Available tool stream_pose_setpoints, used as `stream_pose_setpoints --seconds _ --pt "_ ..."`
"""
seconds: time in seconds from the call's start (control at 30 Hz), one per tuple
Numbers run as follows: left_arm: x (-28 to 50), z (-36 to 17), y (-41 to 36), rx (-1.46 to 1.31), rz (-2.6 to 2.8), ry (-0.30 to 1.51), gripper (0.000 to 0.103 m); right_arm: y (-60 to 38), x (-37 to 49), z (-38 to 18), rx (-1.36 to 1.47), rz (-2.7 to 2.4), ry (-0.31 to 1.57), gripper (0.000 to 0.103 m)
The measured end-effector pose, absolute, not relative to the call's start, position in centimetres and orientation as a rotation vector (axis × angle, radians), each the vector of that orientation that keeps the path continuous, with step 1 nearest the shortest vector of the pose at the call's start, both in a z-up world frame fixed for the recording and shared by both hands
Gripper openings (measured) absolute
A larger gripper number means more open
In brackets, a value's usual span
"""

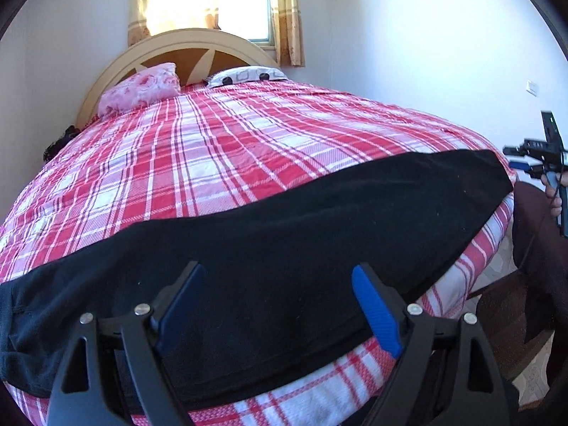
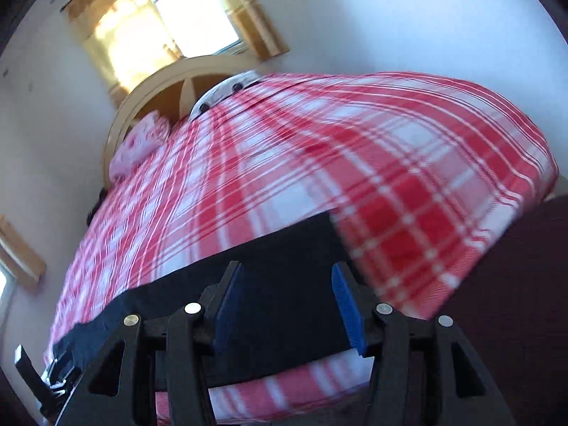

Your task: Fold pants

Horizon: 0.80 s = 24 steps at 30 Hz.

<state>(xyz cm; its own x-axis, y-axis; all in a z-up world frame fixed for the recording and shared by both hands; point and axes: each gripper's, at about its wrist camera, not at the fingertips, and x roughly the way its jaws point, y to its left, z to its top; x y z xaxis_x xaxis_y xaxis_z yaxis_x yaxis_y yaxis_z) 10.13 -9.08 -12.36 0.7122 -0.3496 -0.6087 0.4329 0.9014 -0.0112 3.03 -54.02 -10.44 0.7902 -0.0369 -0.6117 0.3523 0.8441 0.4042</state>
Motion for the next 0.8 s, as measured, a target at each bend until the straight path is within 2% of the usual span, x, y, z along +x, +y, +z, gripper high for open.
stream_pose_setpoints --seconds 0.3,0.37,0.4,0.6,0.67,0.8 --pt "10.0 -14.5 -9.5 0.129 -0.369 0.647 0.087 -58.5 3.9 -13.5 0.583 -0.238 0.677 0.055" --pt "10.9 -14.9 -9.2 0.121 -0.353 0.66 0.087 -59.5 4.1 -14.7 0.631 -0.231 0.71 0.06" --pt "11.6 -15.1 -8.6 0.088 -0.341 0.678 0.087 -59.8 4.1 -15.3 0.661 -0.223 0.727 0.066" --pt "11.6 -15.4 -7.8 0.038 -0.341 0.668 0.088 -58.7 4.5 -15.7 0.676 -0.127 0.722 0.07" --pt "11.3 -15.5 -7.9 0.047 -0.342 0.665 0.089 -58.2 4.7 -15.7 0.664 -0.093 0.732 0.068" --pt "11.1 -15.7 -8.0 0.056 -0.341 0.654 0.089 -58.3 4.3 -15.8 0.702 -0.05 0.714 0.045"
